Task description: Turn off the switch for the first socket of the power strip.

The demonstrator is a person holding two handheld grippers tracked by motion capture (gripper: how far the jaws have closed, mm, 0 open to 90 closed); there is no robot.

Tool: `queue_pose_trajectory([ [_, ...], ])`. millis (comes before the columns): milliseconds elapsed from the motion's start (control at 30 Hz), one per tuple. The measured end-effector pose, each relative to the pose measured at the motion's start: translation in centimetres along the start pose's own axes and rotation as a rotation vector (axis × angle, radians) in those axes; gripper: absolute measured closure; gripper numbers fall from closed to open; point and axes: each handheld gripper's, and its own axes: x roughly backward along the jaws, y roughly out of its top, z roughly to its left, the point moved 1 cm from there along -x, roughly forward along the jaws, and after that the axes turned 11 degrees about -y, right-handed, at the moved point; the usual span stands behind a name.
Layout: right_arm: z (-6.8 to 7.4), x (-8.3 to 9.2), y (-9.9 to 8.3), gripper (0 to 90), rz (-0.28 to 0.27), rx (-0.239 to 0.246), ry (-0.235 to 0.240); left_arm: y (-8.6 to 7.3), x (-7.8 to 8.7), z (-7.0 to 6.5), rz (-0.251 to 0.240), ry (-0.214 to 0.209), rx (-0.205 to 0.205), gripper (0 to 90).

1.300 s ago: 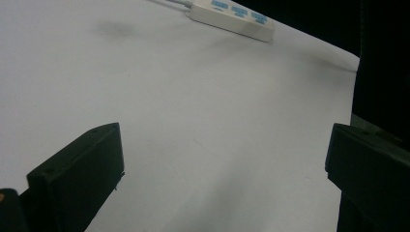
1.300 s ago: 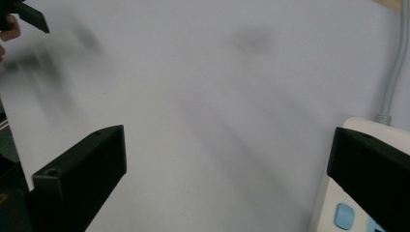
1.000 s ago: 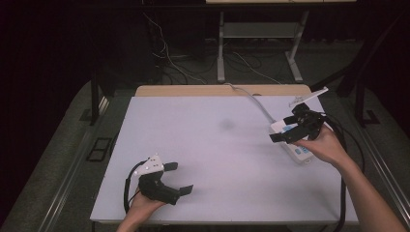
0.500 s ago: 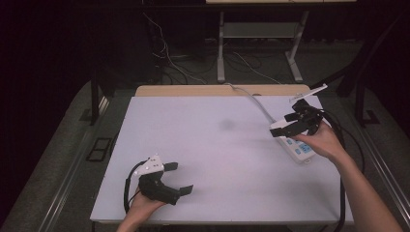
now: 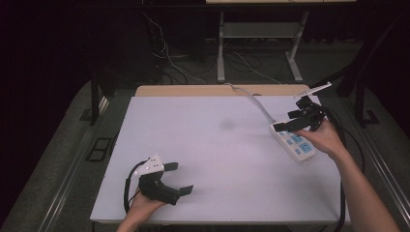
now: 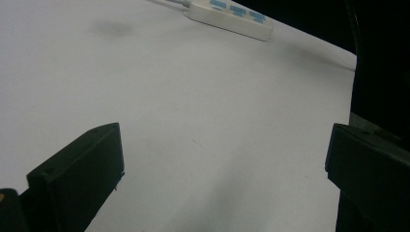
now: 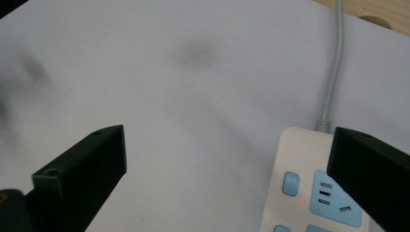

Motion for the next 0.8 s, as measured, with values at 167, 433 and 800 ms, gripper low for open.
queue_pose_trajectory([
  [167, -1.0, -0.2, -0.2, 19.7, -0.005, -0.035, -0.005, 0.0, 0.0, 0.0, 0.000, 0.000, 0.000, 0.0],
  [433, -1.9, -0.6, -0.4, 32.4, -0.002, -0.068, -0.040, 0.0, 0.0, 0.0, 0.001, -0.001, -0.002, 0.0],
  [800, -3.2, -1.1, -0.6, 62.3, 0.013, -0.117, -0.063, 0.0, 0.0, -0.1, 0.004, -0.006, -0.003, 0.0],
])
